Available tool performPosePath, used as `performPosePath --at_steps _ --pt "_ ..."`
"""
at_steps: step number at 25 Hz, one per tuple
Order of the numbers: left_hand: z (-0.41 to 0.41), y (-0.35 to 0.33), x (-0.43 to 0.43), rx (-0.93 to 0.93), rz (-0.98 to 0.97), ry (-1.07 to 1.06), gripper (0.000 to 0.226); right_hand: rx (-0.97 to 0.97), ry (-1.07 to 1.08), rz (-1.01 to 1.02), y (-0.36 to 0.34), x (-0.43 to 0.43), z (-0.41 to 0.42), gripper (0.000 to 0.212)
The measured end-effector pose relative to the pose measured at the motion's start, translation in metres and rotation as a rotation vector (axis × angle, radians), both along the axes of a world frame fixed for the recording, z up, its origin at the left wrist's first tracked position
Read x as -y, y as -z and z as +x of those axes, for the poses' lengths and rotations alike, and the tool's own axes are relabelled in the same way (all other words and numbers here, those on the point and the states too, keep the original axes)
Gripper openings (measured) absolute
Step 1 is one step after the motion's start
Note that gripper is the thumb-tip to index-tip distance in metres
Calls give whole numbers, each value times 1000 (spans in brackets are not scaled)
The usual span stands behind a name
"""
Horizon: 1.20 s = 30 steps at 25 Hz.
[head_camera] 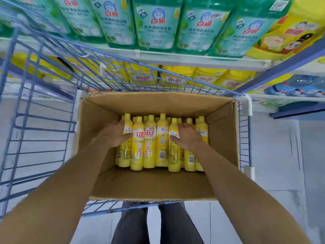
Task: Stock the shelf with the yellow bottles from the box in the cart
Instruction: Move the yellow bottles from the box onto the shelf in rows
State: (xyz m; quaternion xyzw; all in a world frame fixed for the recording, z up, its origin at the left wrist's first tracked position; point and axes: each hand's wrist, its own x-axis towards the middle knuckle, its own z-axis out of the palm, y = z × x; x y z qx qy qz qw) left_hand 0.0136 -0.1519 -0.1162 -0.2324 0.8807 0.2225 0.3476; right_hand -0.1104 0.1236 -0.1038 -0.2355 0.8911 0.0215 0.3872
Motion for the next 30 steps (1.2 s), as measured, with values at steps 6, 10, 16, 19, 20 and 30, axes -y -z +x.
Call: performPosePath --at_steps 6,10,16,19,20,30 --pt "-24 79 15 -33 36 -97 62 -13 106 -59 65 8 -9 62" --pt "-15 114 12 -164 56 -268 47 -67 247 -136 89 13 -12 55" --pt "-8 111 15 -123 192 -414 44 -13 476 -185 85 13 -15 67" --pt "-1 95 14 -163 276 -503 61 41 554 -260 73 13 -7 61" --pt "3 89 16 -193 287 -515 63 62 575 -286 68 14 -4 61" --pt "-30 -120 35 -514 449 -270 94 19 241 -474 -134 49 -30 41"
